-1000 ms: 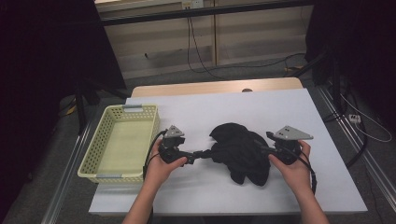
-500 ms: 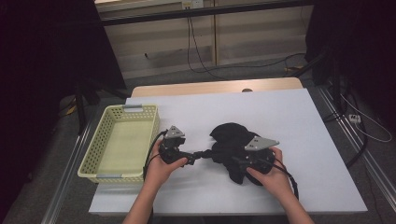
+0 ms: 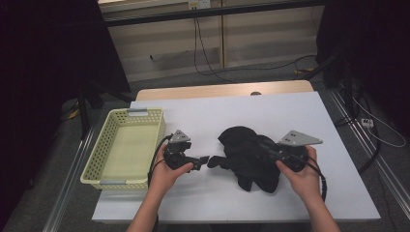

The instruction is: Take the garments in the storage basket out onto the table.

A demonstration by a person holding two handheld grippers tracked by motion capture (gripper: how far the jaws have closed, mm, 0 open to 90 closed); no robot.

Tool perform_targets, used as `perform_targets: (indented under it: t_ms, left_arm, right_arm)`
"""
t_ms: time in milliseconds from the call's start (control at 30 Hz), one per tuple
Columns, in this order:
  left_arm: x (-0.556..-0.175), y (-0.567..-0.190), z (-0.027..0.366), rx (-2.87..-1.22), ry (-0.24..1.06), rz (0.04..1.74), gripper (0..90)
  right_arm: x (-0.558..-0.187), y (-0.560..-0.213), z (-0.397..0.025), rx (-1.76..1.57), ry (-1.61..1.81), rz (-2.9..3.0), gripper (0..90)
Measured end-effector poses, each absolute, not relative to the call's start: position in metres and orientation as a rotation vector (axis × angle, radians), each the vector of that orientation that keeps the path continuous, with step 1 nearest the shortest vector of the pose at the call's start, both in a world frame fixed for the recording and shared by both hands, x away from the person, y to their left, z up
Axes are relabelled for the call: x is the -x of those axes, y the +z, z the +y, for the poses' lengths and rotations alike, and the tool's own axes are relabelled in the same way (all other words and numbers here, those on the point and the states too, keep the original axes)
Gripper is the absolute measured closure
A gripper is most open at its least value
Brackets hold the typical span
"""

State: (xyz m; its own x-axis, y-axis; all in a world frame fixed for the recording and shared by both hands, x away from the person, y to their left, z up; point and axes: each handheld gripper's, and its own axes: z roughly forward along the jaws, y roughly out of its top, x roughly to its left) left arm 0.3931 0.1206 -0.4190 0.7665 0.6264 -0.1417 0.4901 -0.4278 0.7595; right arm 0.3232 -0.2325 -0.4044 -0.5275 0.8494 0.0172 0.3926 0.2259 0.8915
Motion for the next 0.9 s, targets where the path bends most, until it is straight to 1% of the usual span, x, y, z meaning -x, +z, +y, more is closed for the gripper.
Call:
perform_targets:
  t_ms: [167,333,467,500,533,567,700,733,800,900]
  left_arm:
    - [-0.393,-0.420,0.120,-2.115,0.206,0.824,10.5]
    - [-0.393,-0.420,0.120,-2.108,0.203,0.832,10.5]
    - [-0.394,-0.419,0.121,-2.114,0.212,0.823,10.5]
    - [-0.394,-0.419,0.120,-2.114,0.212,0.823,10.5]
    - [-0.394,-0.419,0.120,-2.113,0.212,0.824,10.5]
    - [-0.394,-0.419,0.120,-2.111,0.207,0.827,10.5]
    - [-0.394,-0.419,0.120,-2.116,0.207,0.819,10.5]
    - [-0.394,-0.419,0.119,-2.111,0.205,0.825,10.5]
    - [-0.394,-0.419,0.120,-2.109,0.208,0.824,10.5]
    - [-0.394,-0.418,0.121,-2.112,0.217,0.820,10.5]
  right_arm:
    - [-0.328,-0.415,-0.259,-1.236,1.226,1.961,75.9]
    - [-0.333,-0.423,-0.276,-1.308,1.135,1.909,75.6]
    - [-0.334,-0.428,-0.284,-1.338,1.129,1.889,74.3]
    - [-0.334,-0.428,-0.283,-1.332,1.139,1.889,72.6]
    - [-0.334,-0.426,-0.281,-1.326,1.144,1.887,67.0]
    - [-0.333,-0.424,-0.278,-1.311,1.146,1.881,59.7]
    - [-0.329,-0.408,-0.258,-1.216,1.171,1.914,38.0]
    - [-0.327,-0.404,-0.251,-1.192,1.176,1.917,35.8]
    - [-0.324,-0.395,-0.234,-1.133,1.193,1.962,35.3]
    - [-0.321,-0.392,-0.205,-1.040,1.211,2.088,37.0]
